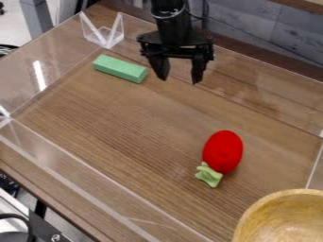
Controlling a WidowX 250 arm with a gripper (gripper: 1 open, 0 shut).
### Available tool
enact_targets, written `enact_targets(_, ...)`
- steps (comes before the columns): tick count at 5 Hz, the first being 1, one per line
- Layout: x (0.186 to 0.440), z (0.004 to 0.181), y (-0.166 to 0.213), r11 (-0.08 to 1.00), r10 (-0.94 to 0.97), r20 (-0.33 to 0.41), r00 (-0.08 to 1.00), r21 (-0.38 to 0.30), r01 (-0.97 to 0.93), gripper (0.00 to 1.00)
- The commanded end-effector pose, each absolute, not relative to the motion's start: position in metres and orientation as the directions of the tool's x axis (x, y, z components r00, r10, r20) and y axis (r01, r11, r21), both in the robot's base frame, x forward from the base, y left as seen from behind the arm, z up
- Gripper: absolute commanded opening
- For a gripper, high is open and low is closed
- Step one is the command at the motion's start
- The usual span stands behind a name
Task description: Move the red fruit to the right
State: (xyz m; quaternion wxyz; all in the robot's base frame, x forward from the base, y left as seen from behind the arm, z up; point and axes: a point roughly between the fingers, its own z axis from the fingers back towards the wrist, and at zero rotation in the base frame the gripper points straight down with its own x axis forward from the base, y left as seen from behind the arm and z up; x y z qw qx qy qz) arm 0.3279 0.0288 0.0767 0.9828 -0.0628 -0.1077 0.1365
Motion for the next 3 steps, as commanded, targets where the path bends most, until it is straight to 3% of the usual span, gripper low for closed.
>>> enact_targets(1, 0.344, 0.088, 0.029, 0.949, 0.304, 0.245, 0.921, -0.162, -0.27, 1.0)
enact_targets(3, 0.347, 0.074, 0.004, 0.946, 0.31, 0.235, 0.921, -0.169, -0.275, 1.0)
